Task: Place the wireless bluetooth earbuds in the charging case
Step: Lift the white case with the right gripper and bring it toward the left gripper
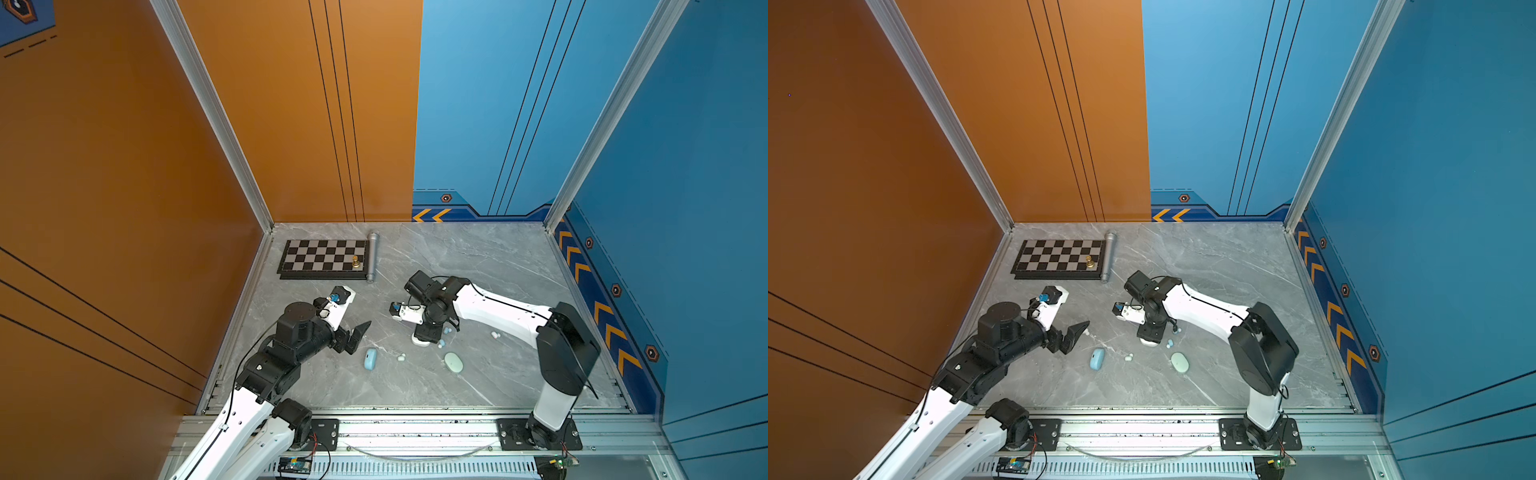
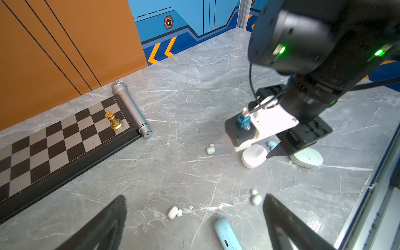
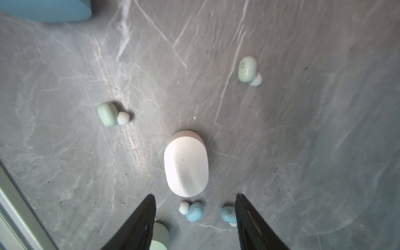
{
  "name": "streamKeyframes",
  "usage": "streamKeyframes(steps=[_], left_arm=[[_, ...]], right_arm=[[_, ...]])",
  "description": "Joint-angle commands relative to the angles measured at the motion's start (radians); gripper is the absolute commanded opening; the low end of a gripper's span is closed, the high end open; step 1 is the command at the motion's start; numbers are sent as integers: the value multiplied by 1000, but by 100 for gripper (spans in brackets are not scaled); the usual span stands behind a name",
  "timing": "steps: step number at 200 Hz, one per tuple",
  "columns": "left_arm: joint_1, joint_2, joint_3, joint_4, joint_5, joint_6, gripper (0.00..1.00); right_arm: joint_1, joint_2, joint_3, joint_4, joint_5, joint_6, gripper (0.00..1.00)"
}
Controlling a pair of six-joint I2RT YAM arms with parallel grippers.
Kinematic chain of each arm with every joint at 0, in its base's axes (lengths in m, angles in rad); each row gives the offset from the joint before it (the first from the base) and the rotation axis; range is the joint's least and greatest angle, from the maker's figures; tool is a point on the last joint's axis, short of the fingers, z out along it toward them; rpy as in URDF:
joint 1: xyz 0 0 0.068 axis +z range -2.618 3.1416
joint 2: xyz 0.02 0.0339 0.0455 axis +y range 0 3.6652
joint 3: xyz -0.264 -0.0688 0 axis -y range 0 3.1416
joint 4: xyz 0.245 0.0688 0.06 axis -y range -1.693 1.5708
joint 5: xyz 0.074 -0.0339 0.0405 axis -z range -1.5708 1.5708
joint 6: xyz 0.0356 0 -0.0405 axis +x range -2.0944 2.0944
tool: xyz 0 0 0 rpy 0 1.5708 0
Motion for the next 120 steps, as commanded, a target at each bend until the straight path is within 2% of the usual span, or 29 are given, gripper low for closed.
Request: streamKeyframes(steps=[1,19,33,43,54,65,87,120], left_arm=[[-13,13,33,-17,-3,34,98],[-19,22,47,-16,-4,39,98],[-27,28,55,-16,6,48,98],[-33,33,58,-15,29,59,98],[-42,35,58,-15,69,79,98],[-57,39,56,-16,94,89,98],[-88,42,47,-17,148,97,98],[-145,67,40,-15,212,111,98]], right_arm=[[-10,-100,-65,104,-23,-20,65],[-38,-221,-150,246,-66,23,65],[-78,-347,-271,411,-180,30,67],[-104,-438,-383,567,-239,54,83],[-109,-517,-504,726,-233,89,100],[-133,-557,-571,803,-243,119,100],[-182,-546,-589,718,-345,83,96],[-234,-475,-628,711,-467,57,91]])
